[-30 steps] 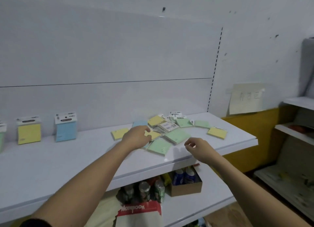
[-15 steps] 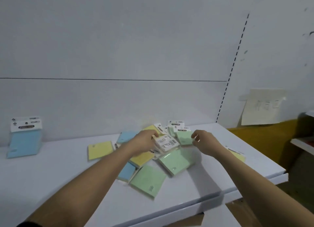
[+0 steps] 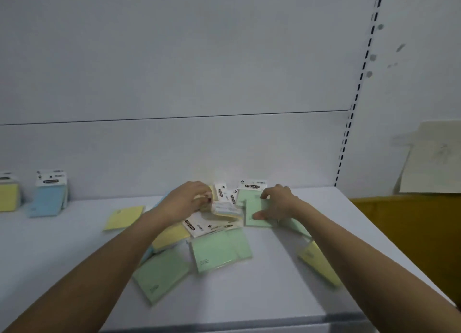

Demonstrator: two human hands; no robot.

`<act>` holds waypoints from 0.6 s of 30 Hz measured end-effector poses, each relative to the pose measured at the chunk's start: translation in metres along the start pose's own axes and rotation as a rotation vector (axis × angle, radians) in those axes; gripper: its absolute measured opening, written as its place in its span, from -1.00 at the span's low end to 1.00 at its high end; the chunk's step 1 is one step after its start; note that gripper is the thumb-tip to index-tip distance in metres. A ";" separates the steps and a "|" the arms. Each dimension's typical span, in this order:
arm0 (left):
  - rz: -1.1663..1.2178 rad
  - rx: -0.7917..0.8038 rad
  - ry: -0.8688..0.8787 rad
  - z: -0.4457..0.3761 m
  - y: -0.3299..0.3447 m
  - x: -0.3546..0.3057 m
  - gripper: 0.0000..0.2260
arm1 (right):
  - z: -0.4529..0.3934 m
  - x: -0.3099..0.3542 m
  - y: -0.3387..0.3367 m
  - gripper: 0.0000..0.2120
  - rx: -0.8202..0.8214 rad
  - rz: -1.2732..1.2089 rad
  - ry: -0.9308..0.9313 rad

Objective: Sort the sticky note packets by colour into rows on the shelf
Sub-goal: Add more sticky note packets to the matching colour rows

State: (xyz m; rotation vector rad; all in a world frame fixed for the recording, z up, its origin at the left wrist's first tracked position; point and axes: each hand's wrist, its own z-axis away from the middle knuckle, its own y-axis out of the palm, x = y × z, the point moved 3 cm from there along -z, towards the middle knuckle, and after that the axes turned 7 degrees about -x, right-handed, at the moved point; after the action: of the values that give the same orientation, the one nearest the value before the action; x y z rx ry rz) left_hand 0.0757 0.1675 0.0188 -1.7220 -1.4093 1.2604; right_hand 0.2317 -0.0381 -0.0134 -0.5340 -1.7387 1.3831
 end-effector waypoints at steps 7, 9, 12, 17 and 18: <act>0.328 -0.246 -0.378 0.014 -0.033 -0.029 -0.88 | -0.004 0.008 -0.029 -0.69 -0.148 -0.251 -0.241; 0.469 -0.288 -0.471 0.023 -0.035 -0.037 -0.90 | -0.002 0.010 -0.033 -0.73 -0.124 -0.375 -0.279; 0.581 -0.323 -0.604 0.040 -0.036 -0.043 -0.86 | 0.002 0.017 -0.030 -0.72 0.031 -0.747 -0.193; 0.673 -0.479 -0.876 0.080 -0.049 -0.038 -0.83 | 0.008 0.048 -0.015 -0.76 0.214 -1.085 -0.106; 0.643 -0.508 -0.922 0.090 -0.051 -0.035 -0.83 | 0.012 0.056 -0.009 -0.75 0.244 -1.145 -0.084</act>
State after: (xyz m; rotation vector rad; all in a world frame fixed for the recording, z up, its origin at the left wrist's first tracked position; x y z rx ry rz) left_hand -0.0271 0.1369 0.0389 -2.1403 -1.8426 2.4341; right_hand 0.1918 -0.0053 0.0140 0.6077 -1.4692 0.7348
